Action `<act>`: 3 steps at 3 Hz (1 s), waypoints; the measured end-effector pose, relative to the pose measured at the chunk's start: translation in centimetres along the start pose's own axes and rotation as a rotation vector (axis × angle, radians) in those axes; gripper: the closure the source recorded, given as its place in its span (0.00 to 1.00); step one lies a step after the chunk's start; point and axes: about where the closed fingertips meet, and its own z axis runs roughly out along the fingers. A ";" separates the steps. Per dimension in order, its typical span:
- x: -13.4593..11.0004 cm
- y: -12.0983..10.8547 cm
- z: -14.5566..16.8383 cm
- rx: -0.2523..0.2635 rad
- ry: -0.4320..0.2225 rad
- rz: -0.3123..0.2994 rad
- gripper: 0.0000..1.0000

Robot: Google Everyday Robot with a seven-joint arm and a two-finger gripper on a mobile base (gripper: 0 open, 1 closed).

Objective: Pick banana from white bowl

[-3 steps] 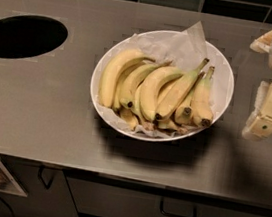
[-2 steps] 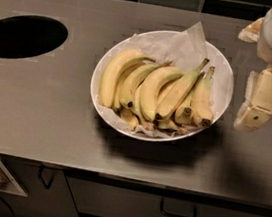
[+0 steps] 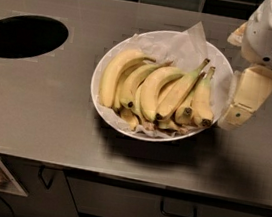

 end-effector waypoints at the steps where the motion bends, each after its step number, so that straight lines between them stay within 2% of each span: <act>1: -2.9 -0.8 2.6 -0.052 -0.006 0.073 0.00; 2: -3.2 -0.9 2.5 -0.045 -0.010 0.114 0.00; 3: -3.2 -0.9 2.5 -0.045 -0.010 0.114 0.00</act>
Offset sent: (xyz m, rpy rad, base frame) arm 0.0165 0.0249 -0.0135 0.0273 0.0501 -0.0421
